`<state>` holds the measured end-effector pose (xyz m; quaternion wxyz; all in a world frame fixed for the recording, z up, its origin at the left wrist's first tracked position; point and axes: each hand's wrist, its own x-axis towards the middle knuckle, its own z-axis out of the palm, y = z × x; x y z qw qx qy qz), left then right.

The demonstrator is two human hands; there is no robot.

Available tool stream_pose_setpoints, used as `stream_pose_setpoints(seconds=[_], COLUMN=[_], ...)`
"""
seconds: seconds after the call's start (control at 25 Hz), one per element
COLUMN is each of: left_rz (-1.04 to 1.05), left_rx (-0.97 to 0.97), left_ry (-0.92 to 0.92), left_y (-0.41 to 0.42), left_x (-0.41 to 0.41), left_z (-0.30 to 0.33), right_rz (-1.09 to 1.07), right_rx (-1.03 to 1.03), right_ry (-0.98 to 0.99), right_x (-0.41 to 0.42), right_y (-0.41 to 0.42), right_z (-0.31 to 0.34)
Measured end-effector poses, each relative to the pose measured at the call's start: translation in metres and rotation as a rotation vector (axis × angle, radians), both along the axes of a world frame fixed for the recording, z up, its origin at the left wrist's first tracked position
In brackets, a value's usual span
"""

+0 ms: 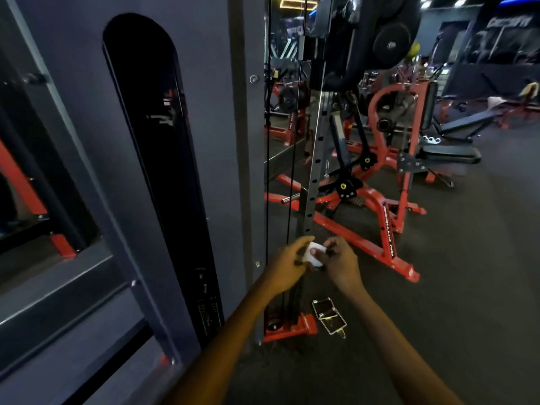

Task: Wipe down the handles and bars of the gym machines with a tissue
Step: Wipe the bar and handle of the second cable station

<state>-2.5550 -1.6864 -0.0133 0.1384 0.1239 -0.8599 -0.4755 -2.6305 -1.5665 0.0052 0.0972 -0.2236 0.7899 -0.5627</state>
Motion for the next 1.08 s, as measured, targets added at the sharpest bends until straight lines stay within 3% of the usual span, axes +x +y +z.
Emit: stream_pose_setpoints(seconds=[0.24, 0.36, 0.52, 0.64, 0.76, 0.92, 1.08], left_rz=[0.103, 0.222, 0.310, 0.335, 0.363, 0.326, 0.252], left_rx=[0.054, 0.025, 0.326, 0.365, 0.379, 0.332, 0.480], left_ry=[0.101, 0.049, 0.004, -0.051, -0.083, -0.046, 0.009], left_y=[-0.046, -0.058, -0.059, -0.057, -0.054, -0.053, -0.047], left_x=[-0.047, -0.066, -0.075, -0.078, -0.076, -0.065, -0.052], left_z=[-0.013, -0.012, -0.001, 0.001, 0.004, 0.008, 0.013], right_rz=[0.213, 0.277, 0.280, 0.291, 0.335, 0.347, 0.333], right_rx=[-0.221, -0.090, 0.088, 0.050, -0.025, -0.184, -0.102], right_ry=[-0.317, -0.258, -0.200, -0.417, -0.365, -0.509, -0.424], right_x=[-0.038, -0.051, -0.060, -0.060, -0.054, -0.048, -0.047], right_y=[-0.026, -0.033, -0.038, -0.045, -0.045, -0.041, -0.034], right_z=[0.000, -0.009, -0.005, 0.004, -0.001, -0.002, -0.001])
